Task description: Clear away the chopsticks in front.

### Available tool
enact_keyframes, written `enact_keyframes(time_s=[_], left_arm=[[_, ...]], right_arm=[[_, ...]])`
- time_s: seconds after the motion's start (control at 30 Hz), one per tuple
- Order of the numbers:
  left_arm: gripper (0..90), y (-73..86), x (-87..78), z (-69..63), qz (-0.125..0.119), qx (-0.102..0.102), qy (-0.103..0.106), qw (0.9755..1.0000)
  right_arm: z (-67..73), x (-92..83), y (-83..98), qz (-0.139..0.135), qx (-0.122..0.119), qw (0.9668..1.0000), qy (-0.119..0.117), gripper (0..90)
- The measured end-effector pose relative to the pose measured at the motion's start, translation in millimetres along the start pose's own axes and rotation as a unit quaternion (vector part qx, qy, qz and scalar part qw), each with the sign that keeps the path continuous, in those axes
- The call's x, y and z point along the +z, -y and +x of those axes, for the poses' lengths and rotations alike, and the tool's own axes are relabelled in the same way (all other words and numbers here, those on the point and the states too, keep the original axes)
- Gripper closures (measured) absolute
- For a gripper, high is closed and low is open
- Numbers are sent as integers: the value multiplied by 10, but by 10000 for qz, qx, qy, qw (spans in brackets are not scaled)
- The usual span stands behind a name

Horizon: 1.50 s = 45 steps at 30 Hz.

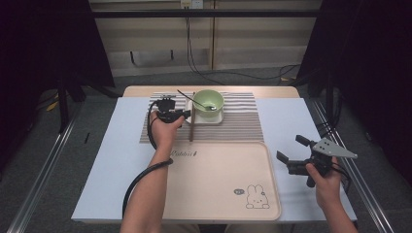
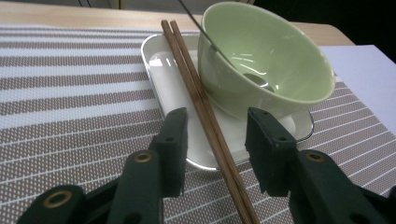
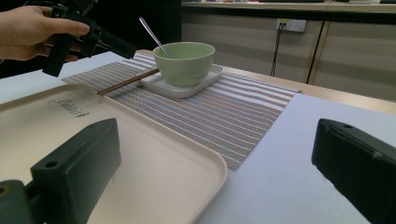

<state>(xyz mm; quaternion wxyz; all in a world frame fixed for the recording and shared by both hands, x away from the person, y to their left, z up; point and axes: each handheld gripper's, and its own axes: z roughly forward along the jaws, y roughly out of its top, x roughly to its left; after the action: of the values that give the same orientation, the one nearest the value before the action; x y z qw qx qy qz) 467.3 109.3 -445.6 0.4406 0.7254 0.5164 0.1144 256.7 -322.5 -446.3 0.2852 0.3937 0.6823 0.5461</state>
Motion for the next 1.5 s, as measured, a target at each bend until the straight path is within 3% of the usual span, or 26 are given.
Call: enact_keyframes(time_s=[0.2, 0.37, 0.4, 0.6, 0.67, 0.8, 1.0, 1.13, 1.3, 1.37, 1.5], left_arm=[[617, 18, 91, -1, -7, -204, -90, 9998], [624, 27, 141, -13, 152, -167, -167, 9996], [629, 43, 170, -19, 128, -247, -108, 9996], [641, 47, 218, -46, 185, -202, -146, 9995], [677, 47, 244, -78, 207, -401, -172, 9988], [686, 43, 259, -86, 239, -388, -241, 9987], [711, 54, 293, -76, 364, -523, -275, 9976], [725, 67, 312, -66, 309, -687, -312, 9967], [732, 71, 334, -64, 338, -734, -309, 9963], [741, 69, 344, -69, 362, -765, -400, 9956], [755, 76, 360, -60, 346, -953, -380, 9941]], right_arm=[[-4, 7, -1, 13, -15, 10000, 18, 11], [-8, 8, -2, 21, -11, 10000, 29, 11], [-4, 9, -3, 4, -3, 10000, 37, 10], [-8, 10, -2, 35, -23, 10000, 2, 10], [-1, 10, -3, 28, -2, 10000, 29, 10], [-5, 8, -4, 16, -14, 10000, 30, 10], [0, 15, -5, 16, 28, 10000, 31, 11], [-4, 16, -2, 28, 32, 10000, 17, 10], [-9, 11, -2, 36, -17, 10000, 13, 10], [-7, 12, -3, 23, -23, 10000, 36, 10], [-7, 11, -3, 18, -34, 10000, 17, 10]])
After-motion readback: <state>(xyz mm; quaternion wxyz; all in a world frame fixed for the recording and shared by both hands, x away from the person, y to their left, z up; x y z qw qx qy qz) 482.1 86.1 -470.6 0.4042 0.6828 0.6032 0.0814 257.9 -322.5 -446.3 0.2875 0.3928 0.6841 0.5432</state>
